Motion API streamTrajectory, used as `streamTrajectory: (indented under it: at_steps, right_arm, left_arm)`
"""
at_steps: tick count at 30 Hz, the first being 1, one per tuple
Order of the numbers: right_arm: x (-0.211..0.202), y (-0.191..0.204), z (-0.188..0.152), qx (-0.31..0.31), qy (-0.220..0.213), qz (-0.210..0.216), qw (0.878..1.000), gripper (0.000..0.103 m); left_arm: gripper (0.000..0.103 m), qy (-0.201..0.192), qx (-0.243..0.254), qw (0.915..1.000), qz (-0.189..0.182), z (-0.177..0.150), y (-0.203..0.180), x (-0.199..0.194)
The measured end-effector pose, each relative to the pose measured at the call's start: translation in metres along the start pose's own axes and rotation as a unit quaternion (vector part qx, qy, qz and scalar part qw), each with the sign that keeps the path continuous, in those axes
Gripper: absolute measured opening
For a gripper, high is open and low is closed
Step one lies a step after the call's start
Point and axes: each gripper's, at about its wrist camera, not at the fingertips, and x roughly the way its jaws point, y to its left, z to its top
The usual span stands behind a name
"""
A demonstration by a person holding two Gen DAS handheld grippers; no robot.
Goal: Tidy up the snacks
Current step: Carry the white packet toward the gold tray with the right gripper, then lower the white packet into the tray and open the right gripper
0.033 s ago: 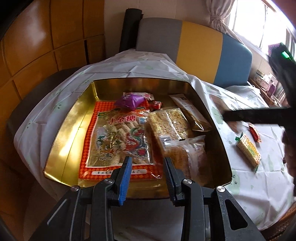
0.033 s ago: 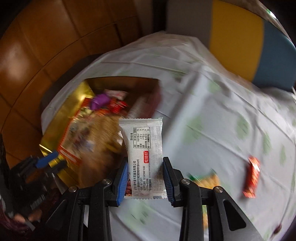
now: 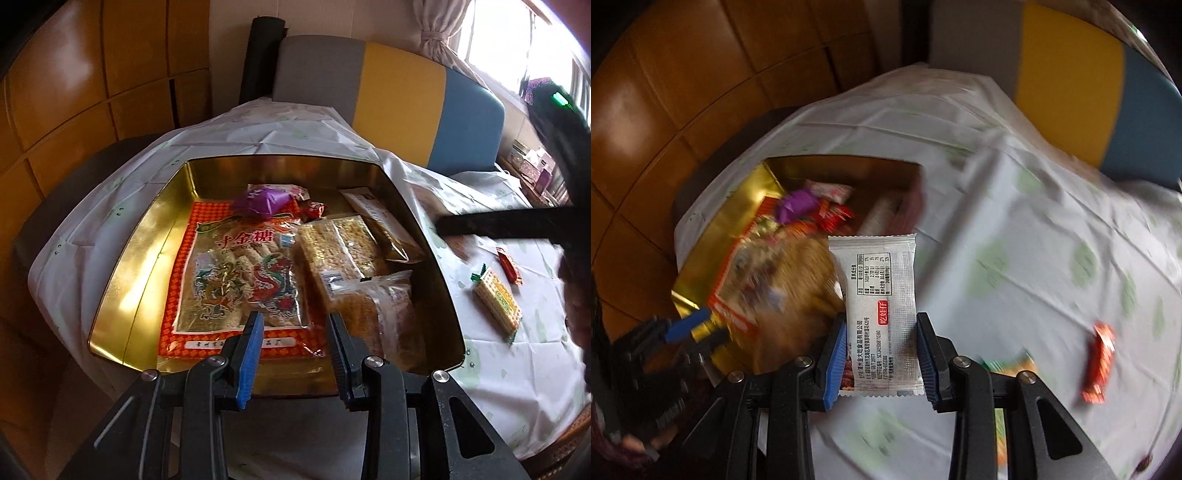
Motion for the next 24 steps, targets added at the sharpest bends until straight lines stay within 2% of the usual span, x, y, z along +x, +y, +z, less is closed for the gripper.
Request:
streamTrajectory:
  at_steps: [4, 10, 16, 24]
  right_arm:
    - [0.021, 0.023, 0.03, -0.013, 0.0, -0.003, 1.0, 0.035]
    - [0.052, 0.033, 0.057, 0.0, -0.002, -0.006, 1.0, 0.037]
    - [0.061, 0.032, 0.056, 0.014, -0.002, -0.004, 1.0, 0.038]
    - [0.038, 0.034, 0.04, -0.002, -0.026, -0.014, 1.0, 0.038]
  left_arm:
    - [0.036, 0.002, -0.005, 1.0, 0.0, 0.0, 0.003, 0.001]
    - [0.036, 0.006, -0.01, 0.9999, 0.001, 0.0, 0.006, 0.005]
    - [0.036, 0.008, -0.014, 0.9999, 0.004, 0.0, 0.008, 0.006]
    - [0.036, 0.007, -0.011, 0.9999, 0.006, 0.0, 0.007, 0.006]
